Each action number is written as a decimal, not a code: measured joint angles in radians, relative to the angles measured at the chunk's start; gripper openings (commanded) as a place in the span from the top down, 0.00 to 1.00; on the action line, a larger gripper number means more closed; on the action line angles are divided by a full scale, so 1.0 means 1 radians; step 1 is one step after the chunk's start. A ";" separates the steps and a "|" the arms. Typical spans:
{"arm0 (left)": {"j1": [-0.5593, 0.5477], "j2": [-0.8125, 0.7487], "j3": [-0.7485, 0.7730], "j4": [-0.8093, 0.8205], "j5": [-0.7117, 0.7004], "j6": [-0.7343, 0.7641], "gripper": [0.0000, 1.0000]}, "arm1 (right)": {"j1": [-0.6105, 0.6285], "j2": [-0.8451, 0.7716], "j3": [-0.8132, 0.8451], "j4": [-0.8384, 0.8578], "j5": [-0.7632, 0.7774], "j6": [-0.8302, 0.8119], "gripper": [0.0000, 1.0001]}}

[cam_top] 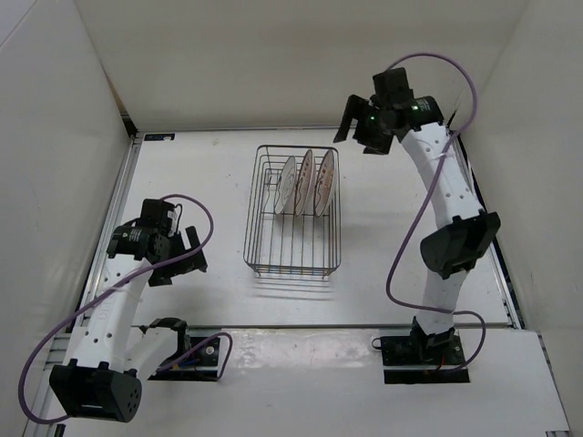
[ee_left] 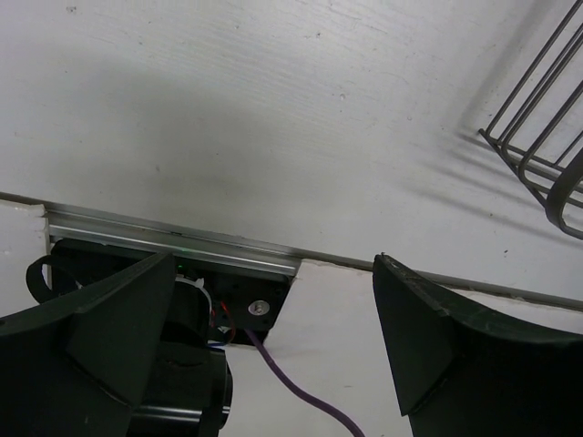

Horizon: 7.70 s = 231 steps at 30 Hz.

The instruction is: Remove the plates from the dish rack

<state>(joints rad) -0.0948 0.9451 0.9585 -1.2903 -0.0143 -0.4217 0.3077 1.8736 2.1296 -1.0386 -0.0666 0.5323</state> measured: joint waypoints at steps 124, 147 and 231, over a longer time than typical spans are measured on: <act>0.001 0.016 -0.117 0.064 0.062 0.040 0.00 | -0.470 0.261 -0.555 -0.107 0.084 -0.149 0.66; 0.001 0.017 -0.132 0.072 0.082 0.036 0.00 | 0.078 0.169 0.249 0.056 -0.061 -0.140 0.51; -0.001 -0.005 -0.158 0.038 0.057 0.047 0.00 | -0.399 -0.358 -0.386 0.132 0.230 0.002 1.00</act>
<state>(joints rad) -0.0959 0.9398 0.8005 -1.2522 0.0429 -0.3744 -0.0910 1.5158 1.7439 -0.9062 0.1631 0.5346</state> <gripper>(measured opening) 0.996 0.201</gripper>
